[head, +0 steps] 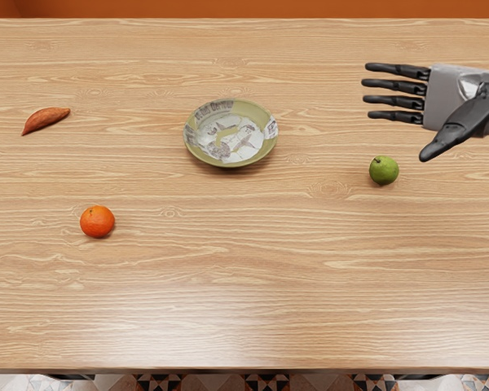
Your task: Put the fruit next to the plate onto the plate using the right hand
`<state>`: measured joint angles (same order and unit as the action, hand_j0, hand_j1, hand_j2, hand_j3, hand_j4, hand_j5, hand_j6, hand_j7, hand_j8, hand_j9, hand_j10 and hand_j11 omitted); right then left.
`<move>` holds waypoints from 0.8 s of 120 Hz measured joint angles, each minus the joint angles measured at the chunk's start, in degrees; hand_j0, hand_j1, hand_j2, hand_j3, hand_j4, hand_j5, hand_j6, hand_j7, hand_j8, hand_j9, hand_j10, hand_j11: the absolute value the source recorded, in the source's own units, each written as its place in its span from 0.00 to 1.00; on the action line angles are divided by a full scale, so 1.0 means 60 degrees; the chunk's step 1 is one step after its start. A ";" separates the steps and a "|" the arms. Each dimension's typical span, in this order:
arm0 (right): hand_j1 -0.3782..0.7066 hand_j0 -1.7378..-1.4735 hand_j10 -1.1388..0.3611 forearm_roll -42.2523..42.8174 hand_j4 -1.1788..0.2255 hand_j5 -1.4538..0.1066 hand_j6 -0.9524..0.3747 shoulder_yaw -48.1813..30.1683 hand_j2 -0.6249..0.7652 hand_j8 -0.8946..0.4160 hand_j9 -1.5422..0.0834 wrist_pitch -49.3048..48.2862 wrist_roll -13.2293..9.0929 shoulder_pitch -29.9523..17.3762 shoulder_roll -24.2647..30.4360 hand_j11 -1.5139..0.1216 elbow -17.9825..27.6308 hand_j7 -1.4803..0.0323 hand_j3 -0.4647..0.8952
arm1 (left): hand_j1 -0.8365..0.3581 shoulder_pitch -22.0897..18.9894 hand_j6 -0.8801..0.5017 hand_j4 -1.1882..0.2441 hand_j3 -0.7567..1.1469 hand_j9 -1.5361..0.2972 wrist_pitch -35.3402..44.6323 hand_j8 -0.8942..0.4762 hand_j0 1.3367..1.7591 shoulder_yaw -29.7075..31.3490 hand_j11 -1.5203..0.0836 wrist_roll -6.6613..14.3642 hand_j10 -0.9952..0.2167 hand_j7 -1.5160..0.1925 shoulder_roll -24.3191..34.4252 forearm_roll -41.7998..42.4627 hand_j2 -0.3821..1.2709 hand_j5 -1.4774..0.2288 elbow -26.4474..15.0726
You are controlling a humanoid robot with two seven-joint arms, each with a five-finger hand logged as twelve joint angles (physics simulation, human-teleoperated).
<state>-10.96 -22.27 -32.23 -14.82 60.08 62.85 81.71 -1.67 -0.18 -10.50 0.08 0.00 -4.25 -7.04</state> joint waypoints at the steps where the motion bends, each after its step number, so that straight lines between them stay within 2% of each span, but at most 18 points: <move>1: 0.03 0.30 0.76 0.0002 0.84 0.93 0.72 0.0003 0.45 0.68 0.95 0.0019 0.0000 0.0000 -0.0001 0.93 0.0000 0.98 0.34 | 0.97 0.0000 0.62 0.82 0.40 0.82 0.0000 0.64 0.76 -0.0001 0.93 0.0000 0.80 0.87 0.0000 0.0000 0.23 0.85 0.0000; 24: 0.03 0.30 0.76 0.0349 0.84 0.93 0.72 -0.0046 0.45 0.68 0.95 0.0298 -0.0019 0.0170 -0.0094 0.93 -0.0089 0.98 0.34 | 0.97 0.0000 0.62 0.82 0.40 0.82 0.0000 0.64 0.76 -0.0002 0.93 0.0000 0.80 0.87 0.0000 0.0000 0.23 0.85 0.0000; 47: 0.03 0.30 0.76 0.3967 0.84 0.93 0.72 -0.0037 0.45 0.68 0.95 0.2073 0.0060 0.0363 -0.0477 0.93 -0.0095 0.98 0.34 | 0.97 0.0000 0.62 0.82 0.40 0.82 0.0000 0.64 0.76 -0.0002 0.93 0.0000 0.80 0.87 0.0000 0.0000 0.23 0.85 0.0000; 62: 0.03 0.30 0.76 0.5507 0.84 0.93 0.72 0.0183 0.45 0.68 0.95 0.3343 -0.0007 0.0352 -0.0851 0.93 0.0086 0.98 0.34 | 0.97 0.0000 0.62 0.82 0.40 0.82 0.0000 0.64 0.76 0.0000 0.93 0.0000 0.80 0.87 0.0000 -0.0003 0.23 0.85 0.0000; 69: 0.03 0.30 0.76 0.6130 0.84 0.93 0.72 0.0341 0.45 0.68 0.95 0.3904 -0.0377 0.0365 -0.0963 0.93 0.0305 0.98 0.34 | 0.97 0.0000 0.62 0.82 0.40 0.82 0.0000 0.64 0.76 -0.0001 0.93 0.0000 0.80 0.87 0.0000 -0.0004 0.23 0.85 0.0000; 86: 0.05 0.30 0.74 0.7457 0.82 0.91 0.70 0.0509 0.45 0.66 0.93 0.5098 -0.1627 0.0358 -0.1515 0.91 0.0730 0.96 0.34 | 0.97 0.0000 0.62 0.82 0.40 0.82 0.0000 0.64 0.76 -0.0001 0.93 0.0000 0.80 0.87 0.0000 -0.0002 0.23 0.85 0.0000; 96: 0.07 0.30 0.73 0.7948 0.81 0.90 0.68 0.0674 0.44 0.65 0.91 0.5799 -0.2070 0.0328 -0.1689 0.89 0.0983 0.94 0.34 | 0.97 0.0000 0.62 0.82 0.40 0.82 0.0000 0.64 0.76 0.0002 0.93 0.0000 0.80 0.87 0.0000 0.0000 0.23 0.85 0.0000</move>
<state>36.73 -18.23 2.56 -27.24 62.05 52.71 87.60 -1.67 -0.18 -10.49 0.08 0.00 -4.25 -7.03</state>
